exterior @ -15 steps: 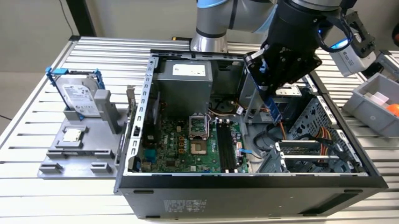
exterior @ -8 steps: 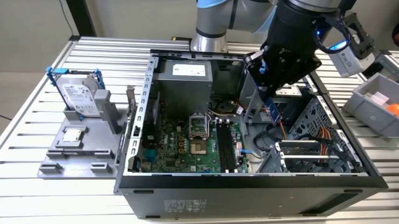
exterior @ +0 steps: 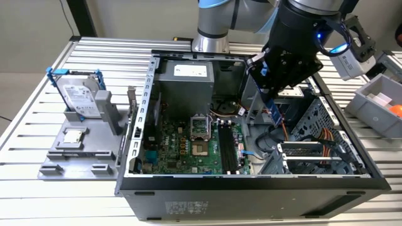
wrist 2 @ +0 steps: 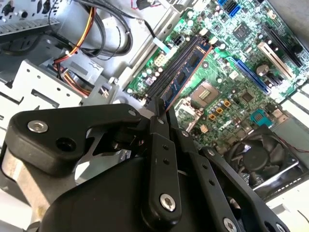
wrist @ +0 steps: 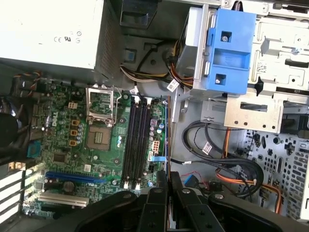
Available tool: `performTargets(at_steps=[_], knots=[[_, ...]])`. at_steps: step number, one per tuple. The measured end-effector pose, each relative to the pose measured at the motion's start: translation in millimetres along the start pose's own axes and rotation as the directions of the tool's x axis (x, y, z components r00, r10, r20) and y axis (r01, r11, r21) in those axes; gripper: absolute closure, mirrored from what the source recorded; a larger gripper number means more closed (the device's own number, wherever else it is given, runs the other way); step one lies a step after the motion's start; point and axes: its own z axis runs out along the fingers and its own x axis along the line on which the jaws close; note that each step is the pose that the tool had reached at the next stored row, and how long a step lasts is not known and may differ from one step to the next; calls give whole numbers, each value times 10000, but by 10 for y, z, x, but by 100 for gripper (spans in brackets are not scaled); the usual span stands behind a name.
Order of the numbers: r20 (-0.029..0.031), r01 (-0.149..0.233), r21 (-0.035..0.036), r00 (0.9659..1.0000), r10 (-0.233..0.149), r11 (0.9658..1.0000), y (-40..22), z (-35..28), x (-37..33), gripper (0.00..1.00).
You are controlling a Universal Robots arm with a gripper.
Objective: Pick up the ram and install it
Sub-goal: 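Insert the ram into the slot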
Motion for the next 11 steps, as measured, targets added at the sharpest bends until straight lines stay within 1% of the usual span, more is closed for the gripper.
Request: performTargets(at_steps=[11], knots=[[1,-54,10,10000,54,10000,-1,35,0,100]])
